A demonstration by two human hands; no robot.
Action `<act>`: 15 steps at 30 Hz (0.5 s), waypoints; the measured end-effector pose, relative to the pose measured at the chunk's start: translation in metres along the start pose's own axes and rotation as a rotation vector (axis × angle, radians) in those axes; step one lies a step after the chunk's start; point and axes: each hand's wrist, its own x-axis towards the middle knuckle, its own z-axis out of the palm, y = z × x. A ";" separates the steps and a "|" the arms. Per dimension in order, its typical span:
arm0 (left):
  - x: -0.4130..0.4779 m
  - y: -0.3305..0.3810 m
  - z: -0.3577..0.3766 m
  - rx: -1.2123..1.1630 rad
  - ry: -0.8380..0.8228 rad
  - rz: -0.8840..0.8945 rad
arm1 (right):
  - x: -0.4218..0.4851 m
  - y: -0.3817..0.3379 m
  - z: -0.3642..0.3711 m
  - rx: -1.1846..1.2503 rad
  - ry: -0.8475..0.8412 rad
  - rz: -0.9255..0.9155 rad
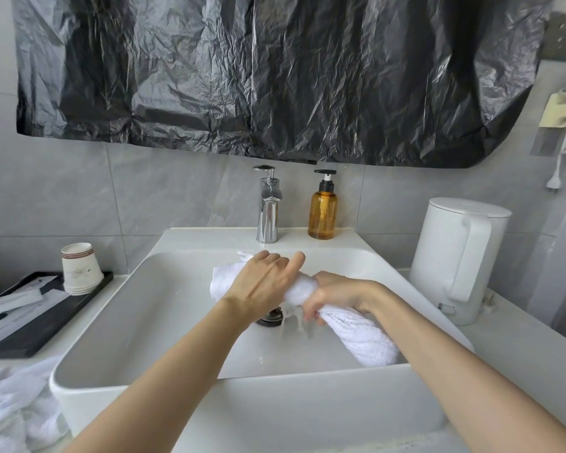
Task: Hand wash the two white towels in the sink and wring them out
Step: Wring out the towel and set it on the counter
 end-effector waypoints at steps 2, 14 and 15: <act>0.000 -0.003 -0.003 -0.160 -0.070 -0.090 | 0.004 -0.001 -0.001 -0.043 0.080 -0.047; -0.008 -0.012 -0.006 -1.068 -0.395 -0.757 | 0.007 0.006 -0.014 0.206 0.541 -0.268; -0.007 -0.012 -0.006 -1.077 -0.384 -0.775 | 0.007 0.005 -0.015 0.238 0.524 -0.279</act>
